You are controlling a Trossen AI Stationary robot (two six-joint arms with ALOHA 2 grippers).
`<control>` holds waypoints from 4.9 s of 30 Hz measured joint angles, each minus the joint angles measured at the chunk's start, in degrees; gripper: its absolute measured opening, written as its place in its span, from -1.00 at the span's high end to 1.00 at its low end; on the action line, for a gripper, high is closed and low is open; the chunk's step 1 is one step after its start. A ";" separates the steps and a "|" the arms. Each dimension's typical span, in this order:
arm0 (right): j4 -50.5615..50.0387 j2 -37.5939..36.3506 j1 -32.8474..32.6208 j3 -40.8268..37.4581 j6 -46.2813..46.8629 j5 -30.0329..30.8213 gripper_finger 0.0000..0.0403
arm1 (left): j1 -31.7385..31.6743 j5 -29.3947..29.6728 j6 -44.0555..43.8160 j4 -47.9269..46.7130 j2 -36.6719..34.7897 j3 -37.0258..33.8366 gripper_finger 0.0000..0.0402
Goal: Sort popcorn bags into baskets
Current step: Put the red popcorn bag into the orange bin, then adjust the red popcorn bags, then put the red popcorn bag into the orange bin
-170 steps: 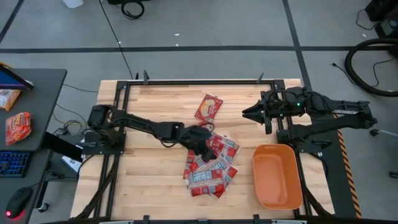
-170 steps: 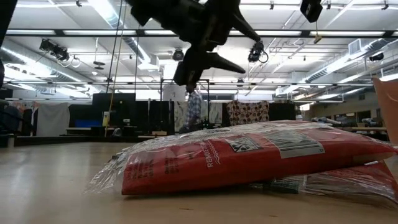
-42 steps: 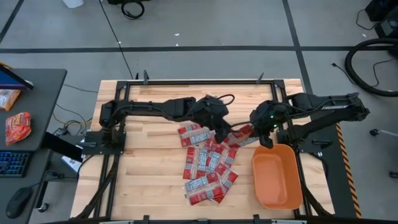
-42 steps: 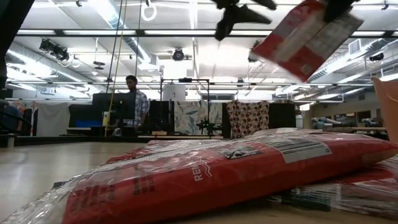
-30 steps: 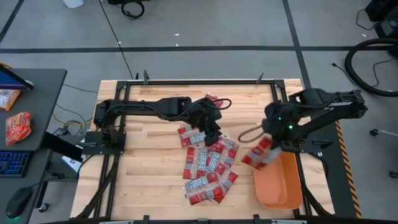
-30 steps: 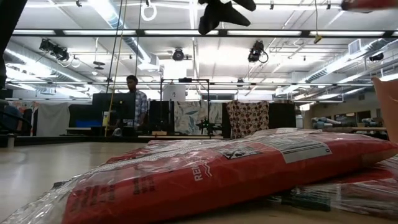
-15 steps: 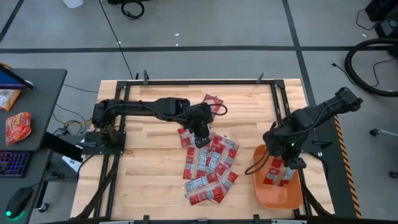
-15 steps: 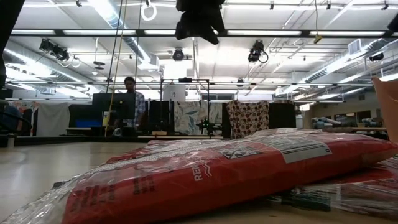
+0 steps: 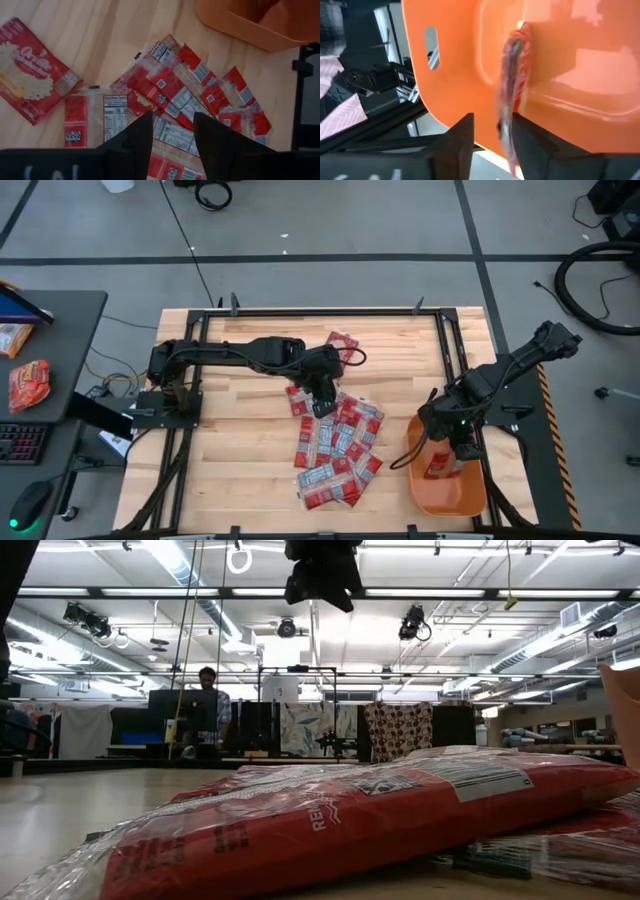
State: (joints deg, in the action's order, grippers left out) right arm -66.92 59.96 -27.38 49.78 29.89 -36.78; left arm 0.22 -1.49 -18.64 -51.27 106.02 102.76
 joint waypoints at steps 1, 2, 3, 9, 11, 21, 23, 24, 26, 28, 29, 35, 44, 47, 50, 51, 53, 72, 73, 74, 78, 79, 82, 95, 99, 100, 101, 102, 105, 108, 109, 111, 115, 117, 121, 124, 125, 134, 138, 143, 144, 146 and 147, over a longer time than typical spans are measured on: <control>-0.22 0.01 0.10 0.37 -0.04 0.24 0.29 | 0.01 0.00 0.43 -0.03 0.05 -0.05 0.27; -0.80 0.02 0.15 0.79 -0.08 0.69 0.26 | 0.01 0.06 1.00 -0.06 0.09 -0.08 0.27; -1.38 0.02 0.23 1.33 -0.12 1.00 0.23 | 0.01 0.07 1.33 -0.04 0.09 -0.09 0.27; -3.82 -0.01 1.01 5.46 -0.09 5.07 0.20 | 0.06 0.36 1.98 1.08 2.61 -0.09 0.27; -4.31 -0.05 1.09 6.98 -0.01 5.43 0.20 | 0.06 0.43 2.04 -0.15 3.75 -0.11 0.27; -11.72 -0.87 1.18 18.09 1.34 21.91 0.20 | 0.03 0.80 3.86 -2.44 8.91 -0.11 0.27; -11.82 -0.93 1.18 19.75 2.47 28.35 0.20 | 0.24 2.83 2.90 -2.63 10.35 -0.09 0.27; -11.80 -1.04 1.16 20.18 2.96 30.97 0.20 | 0.53 4.05 2.86 -3.56 11.18 -0.11 0.27; -11.97 -1.45 1.05 20.48 4.02 34.81 0.20 | 1.22 7.08 3.40 -5.27 12.46 -0.11 0.27; -12.07 -1.88 0.88 20.48 4.77 36.80 0.20 | 1.64 8.57 5.28 -7.15 13.13 -0.16 0.27; -12.04 -2.21 0.88 20.48 4.99 37.28 0.20 | 1.67 8.65 6.40 -6.48 13.33 -0.14 0.27; -10.34 -4.70 0.88 20.48 6.66 40.85 0.21 | -2.34 4.32 10.66 -6.40 13.46 -0.11 0.29; -8.56 -9.78 0.88 19.54 10.76 50.88 0.21 | -3.94 -4.22 17.74 -1.58 13.44 -0.11 0.29; -7.15 -10.98 0.83 17.96 12.36 51.19 0.21 | -2.27 -12.53 18.28 2.78 13.44 -0.11 0.29; -4.90 -11.49 0.83 16.38 12.45 51.17 0.21 | 0.37 -22.48 16.51 4.62 13.44 -0.11 0.30; -3.75 -11.59 0.83 15.86 12.16 51.15 0.21 | 1.35 -24.34 15.33 4.74 13.44 -0.10 0.30; -1.12 -11.65 0.76 14.57 10.53 50.41 0.21 | 3.39 -26.63 12.27 4.35 13.44 -0.11 0.30; 9.49 -4.77 -1.06 11.19 5.99 52.26 0.21 | 19.89 -8.75 -9.62 14.46 17.58 -0.09 0.30; 9.78 -4.91 -1.05 11.19 7.12 52.68 0.21 | 20.45 -8.82 -10.02 15.76 18.56 -0.13 0.30; 9.99 -5.03 -1.05 11.19 8.22 52.85 0.21 | 21.02 -8.83 -10.77 16.78 19.39 -0.13 0.30; 10.39 -5.44 -1.07 11.19 9.57 51.25 0.21 | 22.85 -7.27 -11.84 20.44 22.14 -0.09 0.30; 10.34 -5.44 -1.08 11.19 9.60 50.59 0.21 | 23.15 -6.26 -12.27 20.69 22.99 -0.09 0.30; 10.36 -5.48 -1.11 11.19 9.74 50.21 0.21 | 23.47 -1.40 -13.75 18.75 24.63 -0.09 0.30; 12.90 -5.49 -1.11 11.19 11.02 50.65 0.21 | 17.63 14.23 -15.20 1.92 23.68 -0.13 0.30; 12.86 -5.50 -1.11 11.19 11.01 50.73 0.21 | 18.60 13.59 -15.82 1.50 20.06 -0.17 0.30; 12.86 -5.52 -1.11 11.19 11.06 51.06 0.21 | 19.26 14.11 -17.11 1.36 18.87 -0.13 0.30; 12.85 -5.51 -1.11 11.19 11.06 51.51 0.21 | 19.95 15.02 -18.73 1.09 18.08 -0.03 0.30; 12.84 -5.51 -1.11 11.19 11.09 52.12 0.21 | 20.72 15.76 -20.26 1.27 17.39 0.06 0.30; 12.83 -5.51 -1.23 11.19 11.52 54.05 0.21 | 22.96 17.58 -23.03 1.05 16.98 -0.01 0.30; 12.83 -5.44 -1.59 11.19 11.55 54.71 0.21 | 24.02 15.29 -24.19 1.67 16.98 -0.02 0.30; 12.83 -5.28 -1.64 11.19 11.62 54.60 0.21 | 23.89 13.34 -24.14 2.44 16.98 -0.03 0.30; 12.57 -5.16 -1.62 11.19 12.30 53.26 0.21 | 22.95 10.77 -23.22 4.88 16.98 -0.13 0.30; 9.34 -5.09 -1.52 11.19 14.14 50.11 0.21 | 19.26 10.58 -21.11 9.39 16.98 -0.13 0.30; 8.23 -5.39 -0.83 10.69 13.62 48.47 0.21 | 17.18 9.45 -19.75 10.89 16.98 -0.13 0.30; 8.36 -7.79 1.73 7.21 12.52 47.04 0.21 | 13.17 6.77 -16.39 11.12 16.64 -0.14 0.30; 8.89 -10.37 3.75 4.64 12.09 47.07 0.21 | 9.98 3.71 -13.24 11.18 15.61 -0.05 0.30; 9.08 -11.06 4.35 4.04 12.00 47.27 0.21 | 8.90 3.07 -12.13 10.14 15.19 -0.07 0.30; 13.90 -14.66 13.23 -2.29 3.84 41.70 0.22 | 1.17 1.33 -2.64 -1.74 13.33 -0.11 0.30; 17.50 -13.80 16.65 -4.07 1.62 37.79 0.25 | -1.06 -0.28 1.88 -4.42 11.98 -0.11 0.30; 21.37 -12.84 19.18 -4.59 -0.12 37.31 0.27 | -3.94 -7.82 4.64 -0.01 11.93 -0.11 0.30; 21.70 -12.70 19.78 -4.59 -0.59 37.31 0.27 | -4.44 -9.43 4.77 1.47 12.13 -0.09 0.30; 22.30 -12.29 21.19 -4.59 -1.53 37.07 0.27 | -5.47 -10.41 4.87 3.07 12.70 -0.09 0.30; 22.27 -12.00 21.99 -4.59 -2.08 36.82 0.27 | -6.02 -10.99 4.84 4.93 13.14 -0.09 0.30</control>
State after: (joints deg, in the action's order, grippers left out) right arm -44.64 47.96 -5.39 45.19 27.80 0.04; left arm -5.80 -12.48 -13.80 -46.34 119.15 102.67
